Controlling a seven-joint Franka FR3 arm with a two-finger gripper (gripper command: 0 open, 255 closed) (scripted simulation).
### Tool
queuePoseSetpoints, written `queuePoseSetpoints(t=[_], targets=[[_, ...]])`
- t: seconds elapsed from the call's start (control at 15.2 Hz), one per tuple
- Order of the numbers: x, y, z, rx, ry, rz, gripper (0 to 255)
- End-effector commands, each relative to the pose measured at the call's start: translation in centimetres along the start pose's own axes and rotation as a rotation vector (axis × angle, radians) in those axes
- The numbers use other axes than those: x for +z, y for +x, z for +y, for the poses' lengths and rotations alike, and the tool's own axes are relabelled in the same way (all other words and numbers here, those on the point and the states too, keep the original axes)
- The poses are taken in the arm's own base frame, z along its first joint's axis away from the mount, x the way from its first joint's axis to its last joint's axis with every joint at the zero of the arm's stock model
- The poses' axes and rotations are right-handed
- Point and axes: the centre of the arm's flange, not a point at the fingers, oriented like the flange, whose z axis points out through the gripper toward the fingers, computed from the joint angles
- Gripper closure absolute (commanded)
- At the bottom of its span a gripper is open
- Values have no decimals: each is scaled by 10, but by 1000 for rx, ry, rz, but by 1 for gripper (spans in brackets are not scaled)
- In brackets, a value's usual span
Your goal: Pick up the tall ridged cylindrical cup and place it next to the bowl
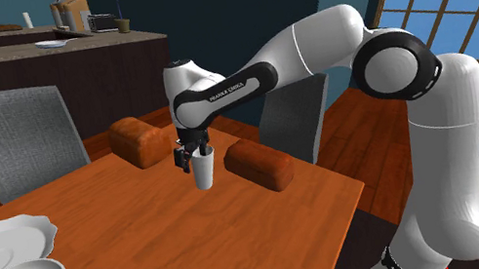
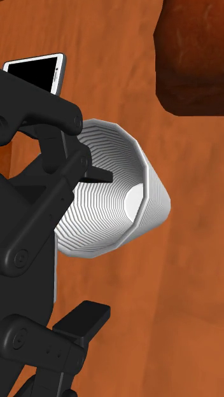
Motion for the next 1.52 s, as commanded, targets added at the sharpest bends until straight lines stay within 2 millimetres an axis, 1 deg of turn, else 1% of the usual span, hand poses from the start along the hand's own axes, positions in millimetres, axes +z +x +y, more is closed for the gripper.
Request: queuePoseSetpoints(t=[0.0, 0.26, 0.33, 0.92, 1.45], targets=[[0, 0, 0, 0, 0, 0, 0], [0, 0, 0, 0, 0, 0, 0], [0, 0, 0, 0, 0, 0, 255], [0, 0, 0, 0, 0, 0, 255], [-42, 0, 4, 0, 0, 0, 255]])
